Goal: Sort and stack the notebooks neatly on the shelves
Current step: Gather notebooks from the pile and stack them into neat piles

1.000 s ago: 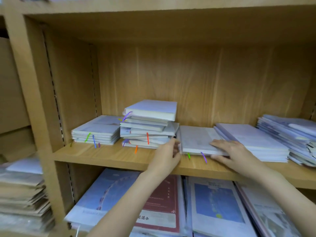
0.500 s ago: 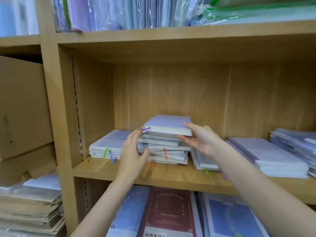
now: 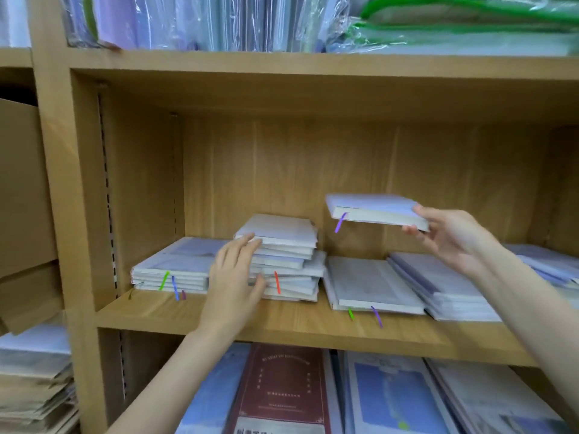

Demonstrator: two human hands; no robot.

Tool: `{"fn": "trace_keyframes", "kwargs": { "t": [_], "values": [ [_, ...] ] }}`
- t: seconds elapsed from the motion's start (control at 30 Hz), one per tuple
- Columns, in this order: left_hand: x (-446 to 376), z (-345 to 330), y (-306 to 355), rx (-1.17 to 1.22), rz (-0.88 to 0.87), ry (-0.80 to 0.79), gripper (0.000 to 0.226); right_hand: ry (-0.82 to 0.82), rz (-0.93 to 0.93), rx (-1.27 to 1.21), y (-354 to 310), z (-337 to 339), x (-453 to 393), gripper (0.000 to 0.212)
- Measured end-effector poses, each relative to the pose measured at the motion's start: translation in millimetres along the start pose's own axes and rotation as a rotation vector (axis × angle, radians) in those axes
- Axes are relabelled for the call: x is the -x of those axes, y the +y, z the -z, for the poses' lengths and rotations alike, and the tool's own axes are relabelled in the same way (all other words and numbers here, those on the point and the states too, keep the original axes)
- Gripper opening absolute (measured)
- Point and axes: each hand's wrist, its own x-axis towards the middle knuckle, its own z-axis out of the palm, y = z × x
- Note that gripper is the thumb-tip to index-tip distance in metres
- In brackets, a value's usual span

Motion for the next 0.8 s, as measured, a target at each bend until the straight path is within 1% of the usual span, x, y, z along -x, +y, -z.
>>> {"fn": "trace_keyframes", "kwargs": {
  "t": [0.1,0.23,0.33,0.37,0.4,0.47,0.5,0.57,0.6,0.67,0.73,0.8],
  "values": [
    [3,-21,27,0.041,-0.116,-0.088,0.048,0.070,-0.001,-0.003,1,28,0,0.009],
    [1,-55,52,0.069,-0.186,-0.220,0.050,0.126,0.003,0.045,8,64,-3,0.008],
    [-1,-74,71,0.030,-0.273,-0.385,0.047,0.149,0.008,0.059,13,86,-3,0.007],
    [-2,-79,77,-0.010,-0.277,-0.453,0.048,0.152,0.003,0.060,14,93,-3,0.007],
    [-5,-82,84,-0.049,-0.246,-0.522,0.051,0.156,-0.003,0.065,15,99,-3,0.007],
    [-10,-84,95,-0.117,-0.094,-0.639,0.056,0.162,-0.022,0.088,17,109,-2,0.005],
    [-12,-86,100,-0.104,-0.005,-0.681,0.059,0.166,-0.044,0.121,19,113,-2,0.007],
    [-12,-90,106,0.014,0.167,-0.770,0.066,0.166,-0.100,0.247,24,121,-1,0.017],
    [-12,-91,109,0.096,0.250,-0.797,0.068,0.153,-0.126,0.316,27,123,0,0.018],
    [-12,-92,111,0.330,0.449,-0.753,0.070,0.117,-0.157,0.404,32,124,1,0.012],
    [-15,-91,113,0.656,0.686,-0.610,0.068,0.101,-0.169,0.436,36,124,0,0.015],
    [-18,-88,115,0.931,0.902,-0.465,0.057,0.098,-0.191,0.426,37,124,-2,0.024]
  ]
}}
